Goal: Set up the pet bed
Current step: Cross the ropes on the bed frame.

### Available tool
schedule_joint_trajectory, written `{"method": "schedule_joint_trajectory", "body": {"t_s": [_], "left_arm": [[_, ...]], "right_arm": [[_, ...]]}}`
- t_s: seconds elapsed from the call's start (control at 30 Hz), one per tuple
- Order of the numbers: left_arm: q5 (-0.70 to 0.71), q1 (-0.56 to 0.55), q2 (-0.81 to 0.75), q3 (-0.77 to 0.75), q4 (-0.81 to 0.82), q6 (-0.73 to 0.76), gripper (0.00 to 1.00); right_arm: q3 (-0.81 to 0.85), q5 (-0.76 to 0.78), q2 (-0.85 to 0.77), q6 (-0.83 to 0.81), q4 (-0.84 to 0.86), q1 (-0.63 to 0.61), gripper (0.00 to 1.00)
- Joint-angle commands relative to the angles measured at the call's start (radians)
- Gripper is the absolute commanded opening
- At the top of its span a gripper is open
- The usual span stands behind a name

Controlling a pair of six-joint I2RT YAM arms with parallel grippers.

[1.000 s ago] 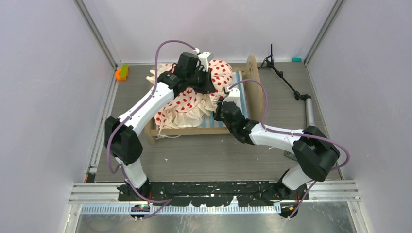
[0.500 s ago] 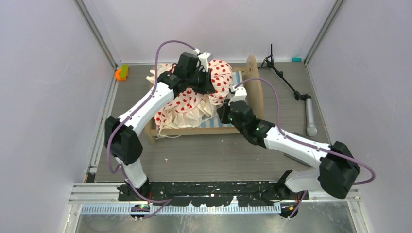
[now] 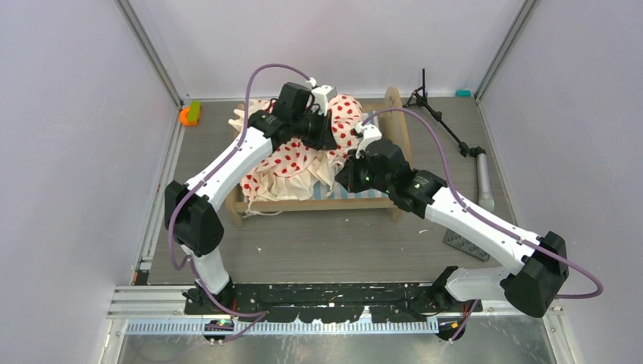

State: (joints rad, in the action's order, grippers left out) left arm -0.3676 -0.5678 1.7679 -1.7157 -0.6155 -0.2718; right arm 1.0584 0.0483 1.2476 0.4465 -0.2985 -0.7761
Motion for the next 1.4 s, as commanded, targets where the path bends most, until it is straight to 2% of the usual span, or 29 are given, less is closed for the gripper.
{"method": "schedule_joint_trajectory", "body": {"t_s": [0.0, 0.3, 0.5, 0.77, 0.83, 1.03, 1.17, 1.27, 1.37], "left_arm": [[-0.033, -0.015, 0.018, -0.058, -0.026, 0.040, 0.00], [-0.028, -0.030, 0.036, -0.070, -0.037, 0.046, 0.00], [-0.022, -0.032, 0.040, -0.074, -0.039, 0.046, 0.00], [-0.019, -0.031, 0.046, -0.090, -0.047, 0.045, 0.00], [-0.021, -0.031, 0.049, -0.091, -0.048, 0.045, 0.00], [-0.022, -0.035, 0.050, -0.085, -0.047, 0.043, 0.00], [-0.021, -0.036, 0.042, -0.077, -0.048, 0.045, 0.00], [-0.018, -0.036, 0.038, -0.077, -0.049, 0.047, 0.00], [-0.016, -0.036, 0.036, -0.079, -0.053, 0.048, 0.00]], "right_arm": [[0.104, -0.174, -0.039, 0.005, -0.110, 0.029, 0.00], [0.168, -0.380, -0.030, 0.053, -0.222, 0.084, 0.00], [0.166, -0.510, -0.030, 0.079, -0.233, 0.105, 0.00], [0.197, -0.585, -0.061, 0.111, -0.241, 0.132, 0.00], [0.194, -0.587, -0.062, 0.090, -0.264, 0.132, 0.04], [0.126, -0.451, -0.058, -0.037, -0.379, 0.133, 0.28], [0.146, -0.265, -0.029, -0.123, -0.529, 0.132, 0.44], [0.173, -0.165, -0.020, -0.149, -0.572, 0.132, 0.50], [0.196, -0.035, -0.002, -0.152, -0.592, 0.132, 0.51]]}}
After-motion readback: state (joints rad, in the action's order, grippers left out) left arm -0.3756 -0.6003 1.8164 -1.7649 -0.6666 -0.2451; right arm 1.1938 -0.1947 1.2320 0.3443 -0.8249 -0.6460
